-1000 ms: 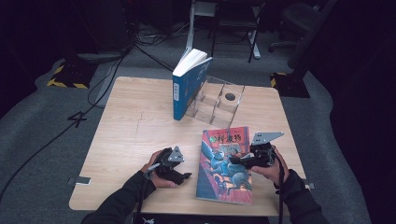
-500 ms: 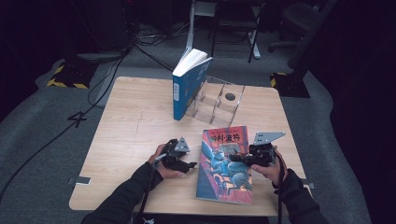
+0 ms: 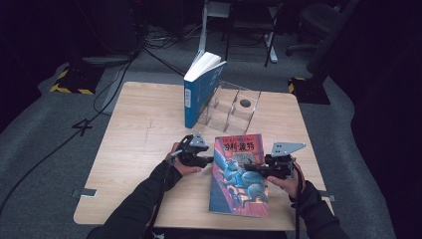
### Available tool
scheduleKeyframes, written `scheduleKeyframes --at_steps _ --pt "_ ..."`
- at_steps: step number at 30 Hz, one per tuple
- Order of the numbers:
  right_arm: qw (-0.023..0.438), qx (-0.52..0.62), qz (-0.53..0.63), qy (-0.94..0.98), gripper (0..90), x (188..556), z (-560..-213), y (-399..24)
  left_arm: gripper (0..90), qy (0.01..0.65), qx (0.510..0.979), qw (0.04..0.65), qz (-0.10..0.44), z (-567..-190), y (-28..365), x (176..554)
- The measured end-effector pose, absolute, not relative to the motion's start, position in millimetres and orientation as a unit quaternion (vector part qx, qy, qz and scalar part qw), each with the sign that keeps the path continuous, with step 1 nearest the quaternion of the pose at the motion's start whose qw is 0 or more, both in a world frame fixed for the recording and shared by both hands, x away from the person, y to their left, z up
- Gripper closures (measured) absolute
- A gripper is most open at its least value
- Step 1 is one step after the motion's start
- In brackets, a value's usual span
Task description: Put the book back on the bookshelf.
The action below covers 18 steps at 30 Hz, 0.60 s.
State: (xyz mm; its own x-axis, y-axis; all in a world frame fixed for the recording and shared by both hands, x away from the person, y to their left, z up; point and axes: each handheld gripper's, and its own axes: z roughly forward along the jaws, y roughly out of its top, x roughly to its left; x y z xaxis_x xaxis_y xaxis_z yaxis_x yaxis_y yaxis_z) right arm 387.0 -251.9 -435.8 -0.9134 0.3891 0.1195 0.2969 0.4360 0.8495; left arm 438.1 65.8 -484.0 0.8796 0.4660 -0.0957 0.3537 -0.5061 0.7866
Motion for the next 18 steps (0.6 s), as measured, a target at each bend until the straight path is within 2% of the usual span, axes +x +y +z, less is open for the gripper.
scheduleKeyframes --at_steps 5,11,18 --pt "0.048 0.199 0.500 0.841 73.7 384.9 -429.8 -252.8 65.5 0.230 0.859 0.453 0.058 -474.0 66.2 442.4" --pt "0.064 0.177 0.518 0.834 75.6 380.8 -414.8 -248.0 76.8 0.236 0.837 0.490 0.066 -456.9 71.4 444.2" --pt "0.093 0.165 0.529 0.827 77.3 379.8 -392.2 -246.2 80.1 0.224 0.821 0.520 0.069 -428.2 76.0 449.5"
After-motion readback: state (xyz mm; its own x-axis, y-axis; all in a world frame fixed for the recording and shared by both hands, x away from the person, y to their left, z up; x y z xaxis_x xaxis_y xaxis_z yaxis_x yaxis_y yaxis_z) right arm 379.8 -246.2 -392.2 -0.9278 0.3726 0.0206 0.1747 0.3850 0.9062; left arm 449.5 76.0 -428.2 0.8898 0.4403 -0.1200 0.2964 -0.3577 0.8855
